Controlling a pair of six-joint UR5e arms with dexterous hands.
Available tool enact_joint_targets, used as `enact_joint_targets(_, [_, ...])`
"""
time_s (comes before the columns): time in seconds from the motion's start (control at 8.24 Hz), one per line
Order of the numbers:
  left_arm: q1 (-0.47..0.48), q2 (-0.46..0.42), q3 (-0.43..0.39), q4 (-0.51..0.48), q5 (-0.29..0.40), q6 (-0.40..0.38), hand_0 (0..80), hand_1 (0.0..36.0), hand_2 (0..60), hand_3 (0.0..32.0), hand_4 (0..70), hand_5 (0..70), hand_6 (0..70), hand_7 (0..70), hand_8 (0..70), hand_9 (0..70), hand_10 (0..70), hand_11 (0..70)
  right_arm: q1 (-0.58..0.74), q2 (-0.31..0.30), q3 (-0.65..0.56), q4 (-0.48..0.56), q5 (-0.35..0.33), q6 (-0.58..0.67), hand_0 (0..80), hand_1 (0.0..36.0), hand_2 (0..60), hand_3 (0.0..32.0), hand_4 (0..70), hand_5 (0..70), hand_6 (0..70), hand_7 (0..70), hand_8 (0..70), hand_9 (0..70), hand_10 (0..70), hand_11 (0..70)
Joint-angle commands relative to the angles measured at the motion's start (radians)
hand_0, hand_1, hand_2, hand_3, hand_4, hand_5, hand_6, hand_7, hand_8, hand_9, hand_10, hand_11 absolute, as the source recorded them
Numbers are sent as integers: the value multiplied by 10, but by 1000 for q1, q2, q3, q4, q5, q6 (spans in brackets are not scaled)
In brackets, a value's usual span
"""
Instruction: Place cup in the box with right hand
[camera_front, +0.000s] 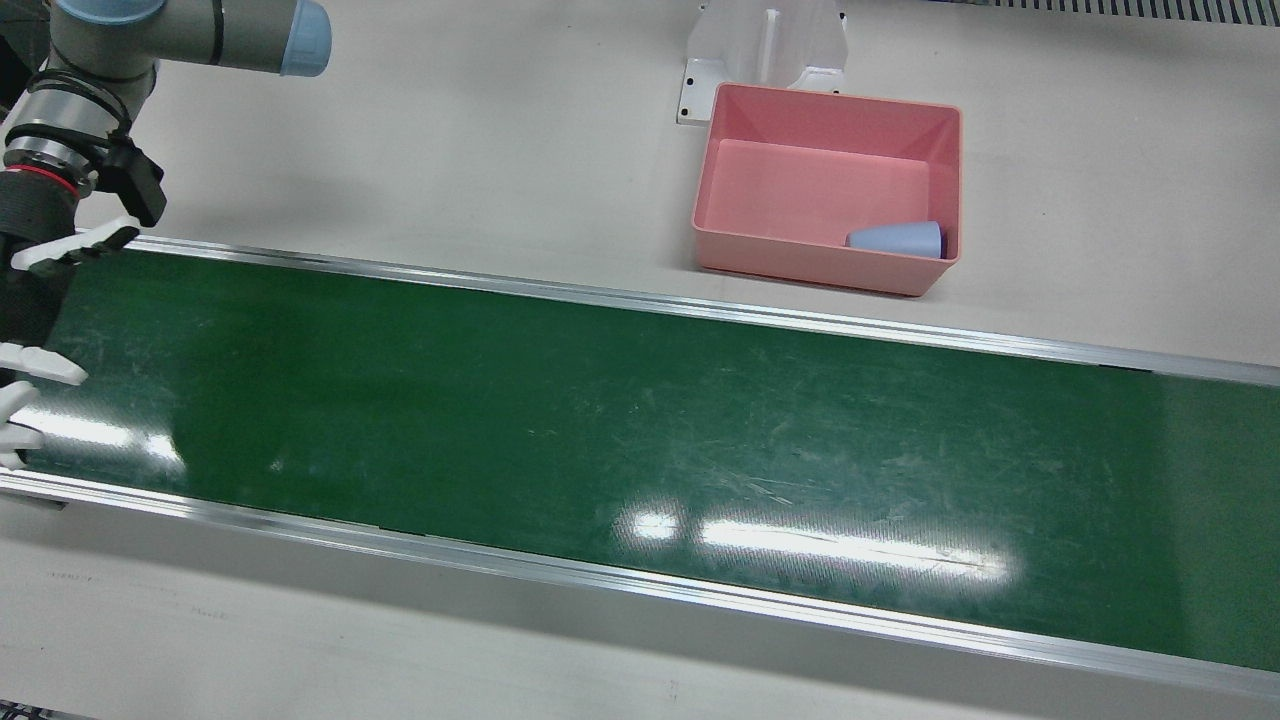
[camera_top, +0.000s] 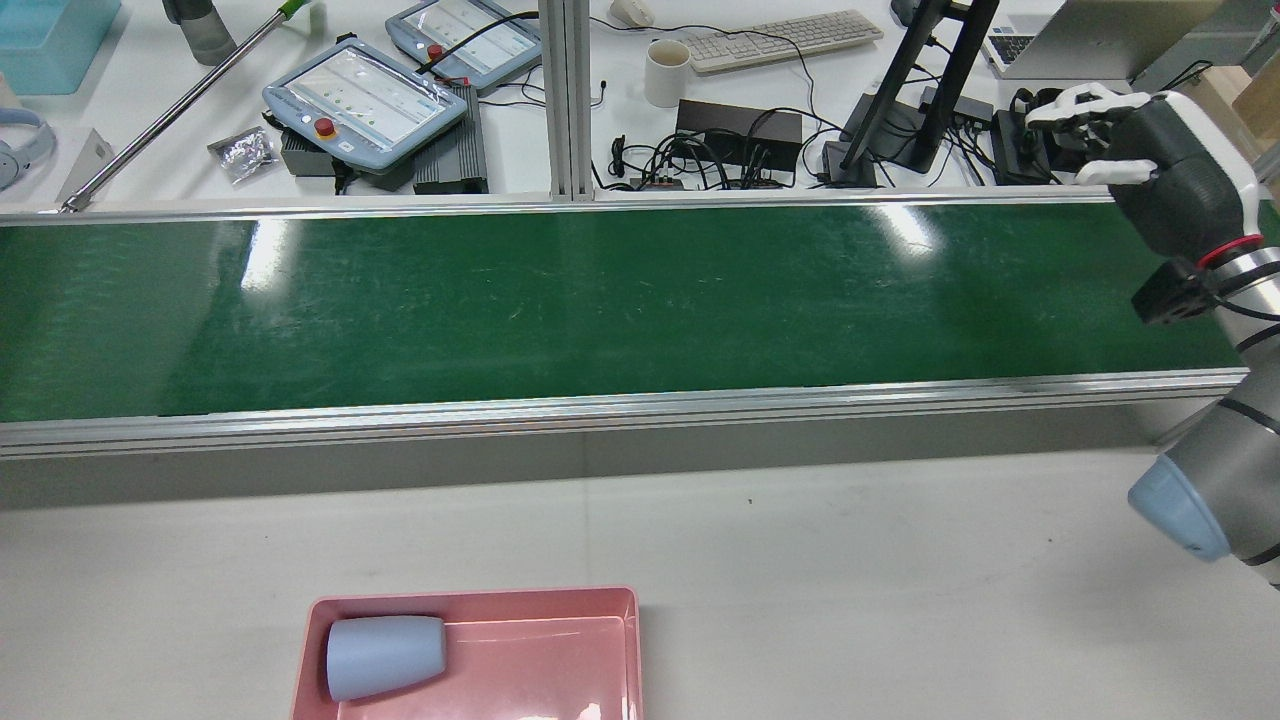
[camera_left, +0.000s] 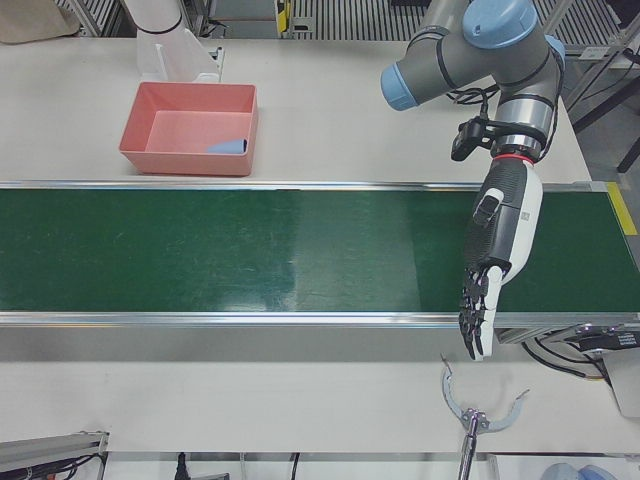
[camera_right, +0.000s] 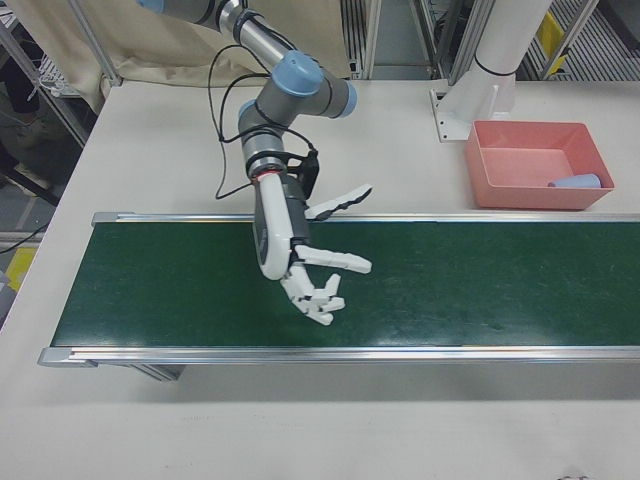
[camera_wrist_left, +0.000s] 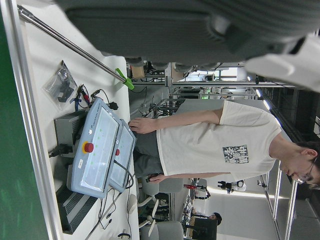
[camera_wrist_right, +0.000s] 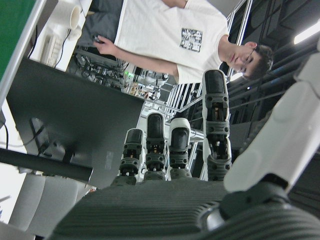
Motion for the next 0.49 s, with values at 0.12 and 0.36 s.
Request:
enact_joint_targets(0.12, [-1, 0, 0, 0, 0, 0, 0, 0, 0, 0, 0, 0, 0, 0, 0, 0, 0, 0, 157, -64, -85, 28, -35, 41, 432, 38, 67, 0, 386, 32, 180, 700, 172, 375, 134, 196])
enact_joint_targets(0.36, [-1, 0, 1, 0, 0, 0, 0, 0, 0, 0, 0, 0, 0, 0, 0, 0, 0, 0, 204, -58, -217, 179, -133, 71, 393, 46, 112, 0, 236, 36, 177, 700, 175, 379, 138, 203])
